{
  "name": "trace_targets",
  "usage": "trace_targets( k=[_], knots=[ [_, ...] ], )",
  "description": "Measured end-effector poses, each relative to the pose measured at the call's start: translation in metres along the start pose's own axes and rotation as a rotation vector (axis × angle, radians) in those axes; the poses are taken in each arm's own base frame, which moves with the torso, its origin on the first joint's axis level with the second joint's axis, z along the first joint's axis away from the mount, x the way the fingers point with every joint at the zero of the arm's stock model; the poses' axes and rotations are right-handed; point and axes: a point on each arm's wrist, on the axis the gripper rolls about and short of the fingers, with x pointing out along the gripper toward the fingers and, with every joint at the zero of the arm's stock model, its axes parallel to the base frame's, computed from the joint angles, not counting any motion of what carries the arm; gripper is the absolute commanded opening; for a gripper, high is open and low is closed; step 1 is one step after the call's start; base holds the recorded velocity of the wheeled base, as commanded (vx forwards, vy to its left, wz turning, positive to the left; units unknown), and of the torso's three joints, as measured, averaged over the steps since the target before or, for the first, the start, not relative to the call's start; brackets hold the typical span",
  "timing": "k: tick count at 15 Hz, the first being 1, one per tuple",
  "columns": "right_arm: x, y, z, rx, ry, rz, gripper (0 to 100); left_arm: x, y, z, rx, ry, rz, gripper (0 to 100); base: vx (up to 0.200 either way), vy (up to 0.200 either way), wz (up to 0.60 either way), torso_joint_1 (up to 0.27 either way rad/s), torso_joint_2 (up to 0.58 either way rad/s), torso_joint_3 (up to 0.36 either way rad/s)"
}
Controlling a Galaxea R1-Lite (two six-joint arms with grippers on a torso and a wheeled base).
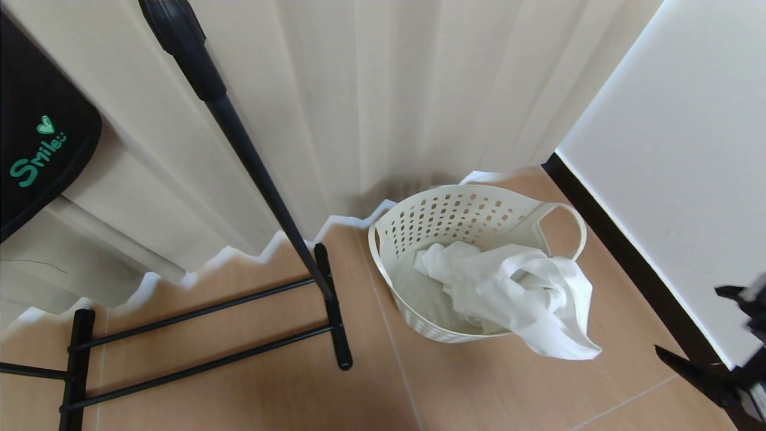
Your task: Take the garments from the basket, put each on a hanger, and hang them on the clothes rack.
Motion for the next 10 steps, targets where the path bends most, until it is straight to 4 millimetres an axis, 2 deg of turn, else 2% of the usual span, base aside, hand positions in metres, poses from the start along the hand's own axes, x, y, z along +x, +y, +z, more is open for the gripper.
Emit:
trace_targets(
  k=[3,5,7,10],
  knots=[
    [0.073,-0.012,0.048,-0.293,0.136,-0.046,100,0.000,0.000,0.000,0.000,0.000,0.000,100,0.000,0.000,0.00,0.000,0.00,0.000],
    [0.120,-0.009,0.071,-0.384,0.188,-0.089,100,0.000,0.000,0.000,0.000,0.000,0.000,100,0.000,0.000,0.00,0.000,0.00,0.000],
    [0.165,0.000,0.083,-0.433,0.225,-0.121,100,0.000,0.000,0.000,0.000,0.000,0.000,100,0.000,0.000,0.00,0.000,0.00,0.000],
    [0.215,0.005,0.081,-0.435,0.263,-0.165,100,0.000,0.000,0.000,0.000,0.000,0.000,100,0.000,0.000,0.00,0.000,0.00,0.000]
  ],
)
